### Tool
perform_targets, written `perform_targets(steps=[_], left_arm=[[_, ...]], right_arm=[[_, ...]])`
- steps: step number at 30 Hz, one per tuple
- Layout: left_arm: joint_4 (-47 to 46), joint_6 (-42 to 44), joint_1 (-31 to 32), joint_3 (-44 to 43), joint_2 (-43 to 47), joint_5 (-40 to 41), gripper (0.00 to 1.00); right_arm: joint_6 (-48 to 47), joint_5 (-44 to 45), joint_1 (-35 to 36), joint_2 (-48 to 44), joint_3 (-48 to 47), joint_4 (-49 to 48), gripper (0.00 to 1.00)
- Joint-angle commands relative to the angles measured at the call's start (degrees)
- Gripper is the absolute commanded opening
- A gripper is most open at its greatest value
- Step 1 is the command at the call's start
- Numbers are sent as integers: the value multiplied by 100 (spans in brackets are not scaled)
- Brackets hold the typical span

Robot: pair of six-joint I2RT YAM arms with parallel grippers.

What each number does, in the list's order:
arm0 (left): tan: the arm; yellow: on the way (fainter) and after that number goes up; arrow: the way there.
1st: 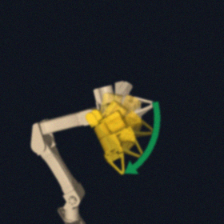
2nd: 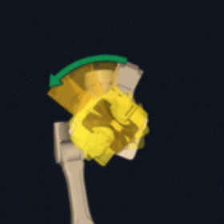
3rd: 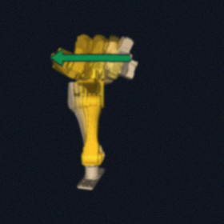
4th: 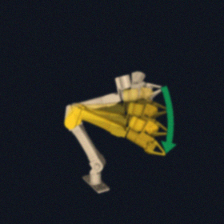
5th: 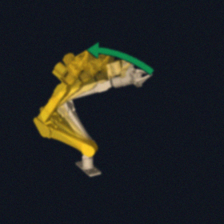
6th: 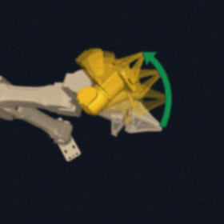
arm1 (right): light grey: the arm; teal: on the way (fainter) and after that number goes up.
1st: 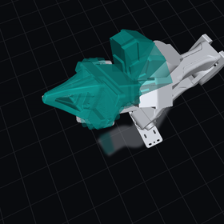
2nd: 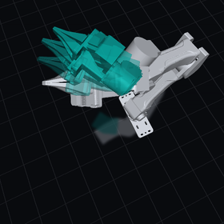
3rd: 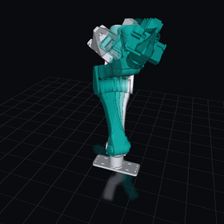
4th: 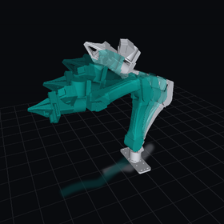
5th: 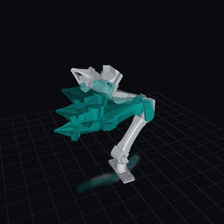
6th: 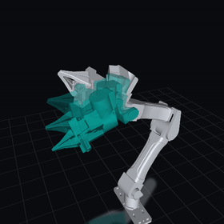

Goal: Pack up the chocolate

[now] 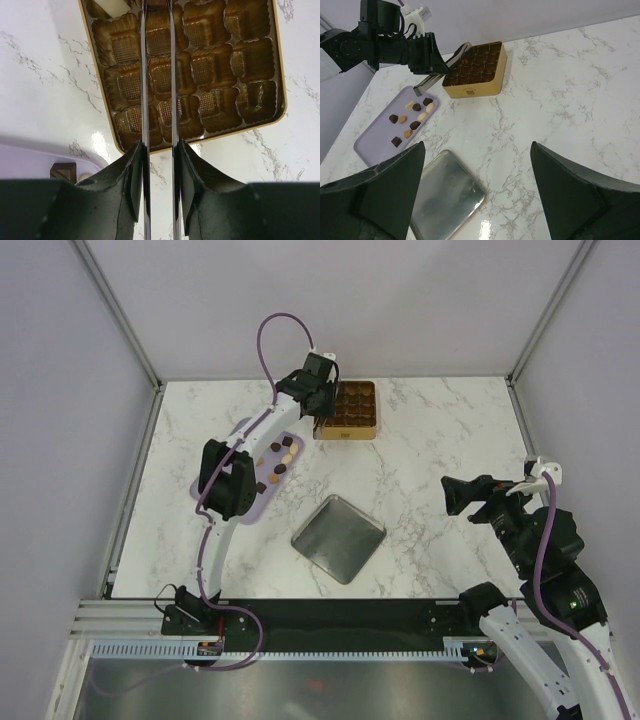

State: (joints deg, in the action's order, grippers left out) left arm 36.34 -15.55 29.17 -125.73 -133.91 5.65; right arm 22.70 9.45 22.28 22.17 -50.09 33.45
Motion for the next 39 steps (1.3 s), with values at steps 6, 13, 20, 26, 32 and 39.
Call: perform_targets(steps=[6,13,20,26,32,39], left_arm=[[-417,403,-16,-355,-30,68,47],[-417,430,-16,-277,154,85,52],[-382,404,10,293,1058,94,52],[-338,211,10,1627,2394,436,51],[22,-105,1,2929,3597,1210,51],[901,-773,-183,3836,4582,1457,51]], right_arm=[[-29,189,22,-117,-159,-93,94],[-2,224,22,-213,-98,-76,94],[-29,206,22,-231,-168,21,94],[-2,180,22,-319,-63,109,94],[-2,136,22,-442,60,188,94],[33,-31,22,-521,166,223,94]])
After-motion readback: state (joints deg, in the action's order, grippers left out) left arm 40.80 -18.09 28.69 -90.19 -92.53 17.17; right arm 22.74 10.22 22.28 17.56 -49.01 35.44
